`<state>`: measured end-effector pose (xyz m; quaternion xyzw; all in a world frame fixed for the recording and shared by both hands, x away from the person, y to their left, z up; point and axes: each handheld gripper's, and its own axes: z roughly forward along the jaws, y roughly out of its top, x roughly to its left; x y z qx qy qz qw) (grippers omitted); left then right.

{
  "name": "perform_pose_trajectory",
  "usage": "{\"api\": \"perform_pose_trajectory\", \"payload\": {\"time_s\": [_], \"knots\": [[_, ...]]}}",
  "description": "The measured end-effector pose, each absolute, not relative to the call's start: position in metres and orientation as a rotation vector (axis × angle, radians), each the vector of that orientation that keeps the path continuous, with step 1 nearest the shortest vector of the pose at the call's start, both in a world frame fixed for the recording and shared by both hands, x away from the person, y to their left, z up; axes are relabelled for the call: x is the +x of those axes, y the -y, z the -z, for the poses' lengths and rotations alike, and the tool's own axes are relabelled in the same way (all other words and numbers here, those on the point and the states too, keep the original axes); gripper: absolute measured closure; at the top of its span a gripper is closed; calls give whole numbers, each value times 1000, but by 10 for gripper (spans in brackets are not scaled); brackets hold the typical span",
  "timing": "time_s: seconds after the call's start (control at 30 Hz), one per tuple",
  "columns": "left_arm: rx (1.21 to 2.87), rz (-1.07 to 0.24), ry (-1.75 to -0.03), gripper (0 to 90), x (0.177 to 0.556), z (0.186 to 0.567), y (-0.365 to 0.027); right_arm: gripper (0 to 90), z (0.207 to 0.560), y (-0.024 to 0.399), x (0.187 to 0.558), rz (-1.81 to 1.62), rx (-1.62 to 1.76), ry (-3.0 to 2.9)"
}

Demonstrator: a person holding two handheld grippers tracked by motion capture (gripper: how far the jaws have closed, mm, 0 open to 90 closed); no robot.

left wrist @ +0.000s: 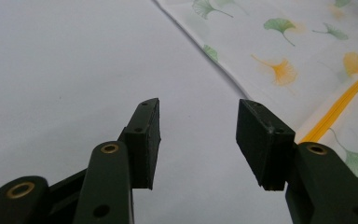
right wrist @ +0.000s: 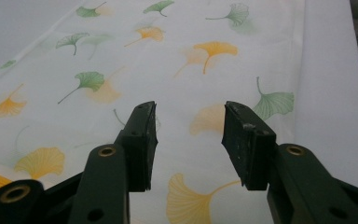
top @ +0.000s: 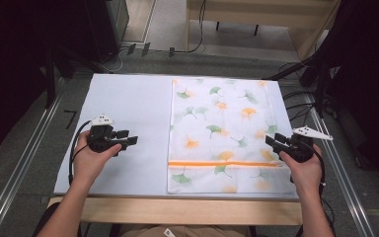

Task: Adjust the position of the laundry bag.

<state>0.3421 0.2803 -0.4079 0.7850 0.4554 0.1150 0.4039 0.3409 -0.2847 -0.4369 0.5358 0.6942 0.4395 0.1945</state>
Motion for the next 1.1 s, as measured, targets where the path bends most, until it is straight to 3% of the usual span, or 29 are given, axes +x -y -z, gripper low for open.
{"api": "perform_pose_trajectory", "payload": {"time_s": [0.2,0.3,0.47,1.1], "knots": [[1986,-311,-1117,515,341,407,-277,567,437,283,342,-1241,1512,-1946],[2003,-382,-1082,527,338,406,-273,575,436,283,341,-1247,1515,-1950],[1947,-213,-1185,525,340,404,-271,551,433,286,338,-1273,1493,-1951],[2008,-250,-1194,498,343,405,-263,527,433,282,333,-1207,1523,-1954]]}}
